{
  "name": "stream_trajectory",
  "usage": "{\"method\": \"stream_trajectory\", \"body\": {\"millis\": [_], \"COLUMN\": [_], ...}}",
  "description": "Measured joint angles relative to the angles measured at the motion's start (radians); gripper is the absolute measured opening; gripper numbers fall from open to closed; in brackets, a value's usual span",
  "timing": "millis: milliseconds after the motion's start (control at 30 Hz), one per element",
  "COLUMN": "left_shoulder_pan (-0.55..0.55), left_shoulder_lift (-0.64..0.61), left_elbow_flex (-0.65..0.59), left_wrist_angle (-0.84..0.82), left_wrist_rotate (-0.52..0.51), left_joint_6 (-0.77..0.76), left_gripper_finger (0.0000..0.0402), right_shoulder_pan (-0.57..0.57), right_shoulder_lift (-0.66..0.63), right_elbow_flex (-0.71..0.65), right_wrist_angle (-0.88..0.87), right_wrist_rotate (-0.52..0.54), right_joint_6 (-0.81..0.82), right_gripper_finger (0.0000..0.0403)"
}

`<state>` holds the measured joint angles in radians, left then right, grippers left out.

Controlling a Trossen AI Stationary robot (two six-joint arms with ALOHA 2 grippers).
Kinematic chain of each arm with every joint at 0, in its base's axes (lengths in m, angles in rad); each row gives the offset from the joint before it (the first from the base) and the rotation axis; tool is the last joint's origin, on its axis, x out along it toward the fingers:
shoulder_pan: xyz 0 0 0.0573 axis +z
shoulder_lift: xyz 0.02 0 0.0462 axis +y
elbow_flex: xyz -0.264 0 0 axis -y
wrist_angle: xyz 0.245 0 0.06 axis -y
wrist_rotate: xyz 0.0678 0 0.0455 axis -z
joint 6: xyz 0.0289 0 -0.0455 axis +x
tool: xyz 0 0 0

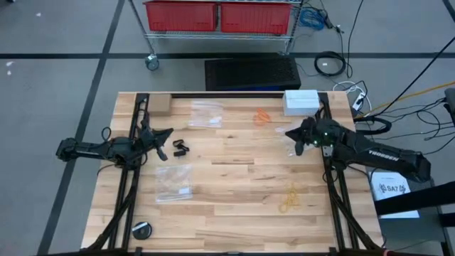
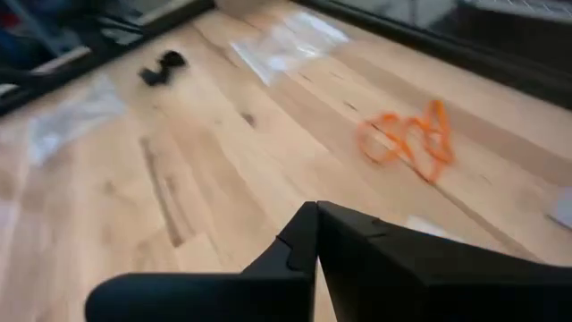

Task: Sort rubber bands
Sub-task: Open the middle right transparent zip bag

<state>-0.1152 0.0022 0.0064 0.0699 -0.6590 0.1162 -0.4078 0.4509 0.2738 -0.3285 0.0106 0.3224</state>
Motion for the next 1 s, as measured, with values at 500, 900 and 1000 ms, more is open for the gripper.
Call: {"method": "stream_trajectory", "body": {"millis": [500,900,1000], "left_shoulder_pan": [0.000,0.000,0.000], "left_shoulder_lift": [0.000,0.000,0.000], "left_elbow_flex": [0.000,0.000,0.000], "left_wrist_angle": [0.000,0.000,0.000], "left_wrist_rotate": [0.000,0.000,0.000], "left_joint_6": [0.000,0.000,0.000], "left_gripper_finger": [0.0002,0.0002,0.0002], "right_shoulder_pan": [0.007,0.124,0.167], "right_shoulder_lift": [0.484,0.737,0.794], "right_elbow_flex": [0.241,0.297,0.297], "right_wrist_angle": [-0.297,-0.395,-0.395], "right_wrist_rotate": [0.070,0.004,0.015], "right_joint_6": [0.164,0.093,0.097], "right_gripper_finger": [0.0000,0.0000,0.0000]}}
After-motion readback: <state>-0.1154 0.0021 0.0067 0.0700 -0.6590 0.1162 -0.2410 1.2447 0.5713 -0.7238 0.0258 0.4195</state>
